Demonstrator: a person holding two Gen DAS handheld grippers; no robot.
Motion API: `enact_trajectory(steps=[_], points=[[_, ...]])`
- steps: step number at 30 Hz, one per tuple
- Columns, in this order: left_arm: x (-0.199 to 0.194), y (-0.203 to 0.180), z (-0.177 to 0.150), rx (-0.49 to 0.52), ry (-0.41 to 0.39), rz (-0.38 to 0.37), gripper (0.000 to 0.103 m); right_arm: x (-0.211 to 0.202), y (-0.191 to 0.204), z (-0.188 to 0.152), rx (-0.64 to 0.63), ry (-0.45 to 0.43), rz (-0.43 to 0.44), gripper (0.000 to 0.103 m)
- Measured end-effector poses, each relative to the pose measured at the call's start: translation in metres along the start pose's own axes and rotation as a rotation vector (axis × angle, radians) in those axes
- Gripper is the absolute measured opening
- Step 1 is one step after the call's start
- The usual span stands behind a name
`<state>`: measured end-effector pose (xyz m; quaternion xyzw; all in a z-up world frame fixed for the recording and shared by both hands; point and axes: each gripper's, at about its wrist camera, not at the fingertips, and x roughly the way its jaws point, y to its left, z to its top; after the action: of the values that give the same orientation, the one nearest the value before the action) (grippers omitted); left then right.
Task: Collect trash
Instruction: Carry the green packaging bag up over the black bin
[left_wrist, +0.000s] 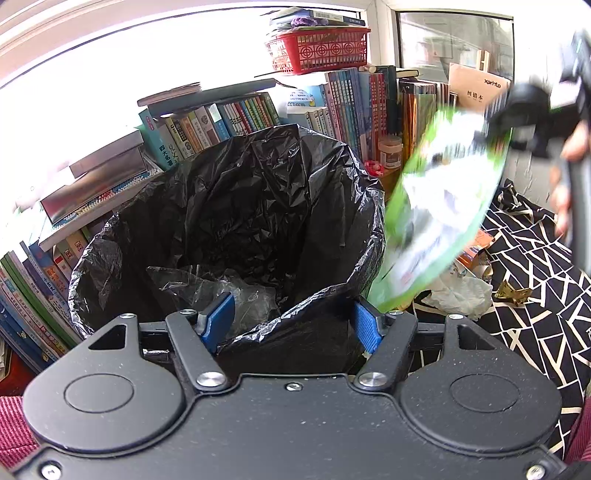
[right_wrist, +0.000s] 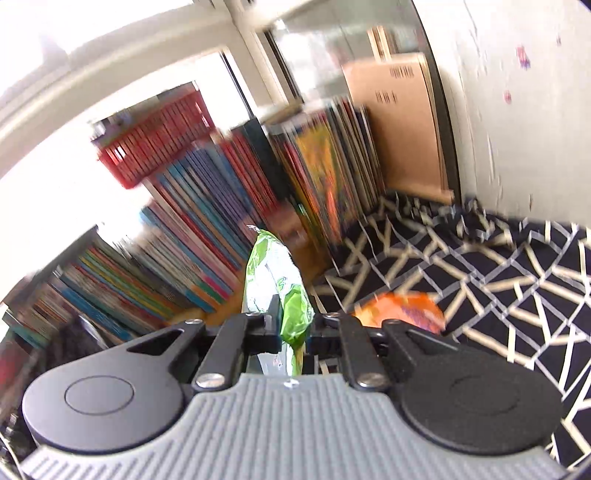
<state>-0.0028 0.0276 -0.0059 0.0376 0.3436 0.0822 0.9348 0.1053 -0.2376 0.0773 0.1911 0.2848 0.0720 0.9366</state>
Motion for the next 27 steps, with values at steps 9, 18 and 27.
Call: enact_trajectory(steps=[9,18,27], points=[[0.0,0.0,-0.001,0.005,-0.006,0.002,0.066,-0.091,0.064,0.074,-0.055,-0.247,0.263,0.013],[-0.001,0.001,-0.002,0.002,-0.008,-0.002,0.066,-0.136,0.131,0.106,-0.097,-0.239,0.581,0.014],[-0.001,0.003,-0.001,-0.003,-0.008,-0.011,0.066,-0.118,0.173,0.087,-0.109,-0.04,0.723,0.014]])
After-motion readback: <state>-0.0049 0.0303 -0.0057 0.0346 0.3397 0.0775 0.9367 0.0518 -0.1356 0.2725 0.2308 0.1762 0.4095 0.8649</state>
